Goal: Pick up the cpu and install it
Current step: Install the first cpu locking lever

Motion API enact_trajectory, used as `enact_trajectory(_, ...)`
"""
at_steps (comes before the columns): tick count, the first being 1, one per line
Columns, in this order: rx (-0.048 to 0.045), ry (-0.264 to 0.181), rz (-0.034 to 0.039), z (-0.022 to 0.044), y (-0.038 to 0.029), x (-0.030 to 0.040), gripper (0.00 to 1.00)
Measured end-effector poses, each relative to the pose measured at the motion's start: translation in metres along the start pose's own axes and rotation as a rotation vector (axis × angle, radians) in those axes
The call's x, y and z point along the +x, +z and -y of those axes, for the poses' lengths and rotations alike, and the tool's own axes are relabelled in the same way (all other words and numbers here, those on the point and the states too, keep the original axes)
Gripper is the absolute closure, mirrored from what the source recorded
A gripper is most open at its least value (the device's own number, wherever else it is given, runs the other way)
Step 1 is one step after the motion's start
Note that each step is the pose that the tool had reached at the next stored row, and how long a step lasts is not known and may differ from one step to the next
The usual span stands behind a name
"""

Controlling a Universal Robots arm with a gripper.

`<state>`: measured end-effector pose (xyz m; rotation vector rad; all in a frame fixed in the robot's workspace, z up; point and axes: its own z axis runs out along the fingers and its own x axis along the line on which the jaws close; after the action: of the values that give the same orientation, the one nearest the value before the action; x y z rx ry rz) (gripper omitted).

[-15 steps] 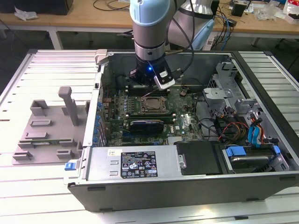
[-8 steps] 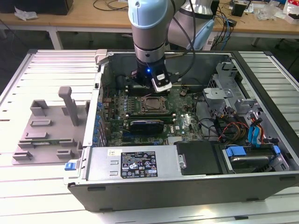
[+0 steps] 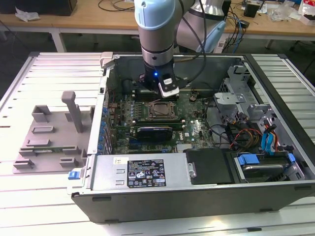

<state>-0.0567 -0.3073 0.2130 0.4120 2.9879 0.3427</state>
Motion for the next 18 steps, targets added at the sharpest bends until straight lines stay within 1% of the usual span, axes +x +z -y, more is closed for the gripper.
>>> enact_trajectory(2, 0.0042, 0.012, 0.0036, -0.0005, 0.0006, 0.0001, 0.89)
enact_trajectory(3, 0.0051, 0.016, 0.0049, -0.0015, 0.0011, 0.0004, 0.89)
enact_trajectory(5, 0.0106, 0.024, 0.0084, -0.0038, 0.0021, 0.0012, 0.89)
enact_trajectory(7, 0.0216, 0.036, 0.0145, -0.0046, 0.0029, 0.0015, 0.89)
enact_trajectory(8, 0.0295, 0.042, 0.0182, -0.0048, 0.0035, 0.0016, 0.89)
enact_trajectory(9, 0.0316, 0.044, 0.0194, -0.005, 0.0038, 0.0017, 0.89)
enact_trajectory(11, 0.0328, 0.054, 0.0216, -0.0065, 0.0044, 0.0022, 0.89)
enact_trajectory(14, 0.0337, 0.068, 0.0248, -0.0068, 0.0048, 0.0023, 0.89)
enact_trajectory(16, 0.0348, 0.08, 0.0277, -0.0068, 0.005, 0.0023, 0.89)
enact_trajectory(18, 0.0365, 0.101, 0.0323, -0.007, 0.0053, 0.0024, 0.89)
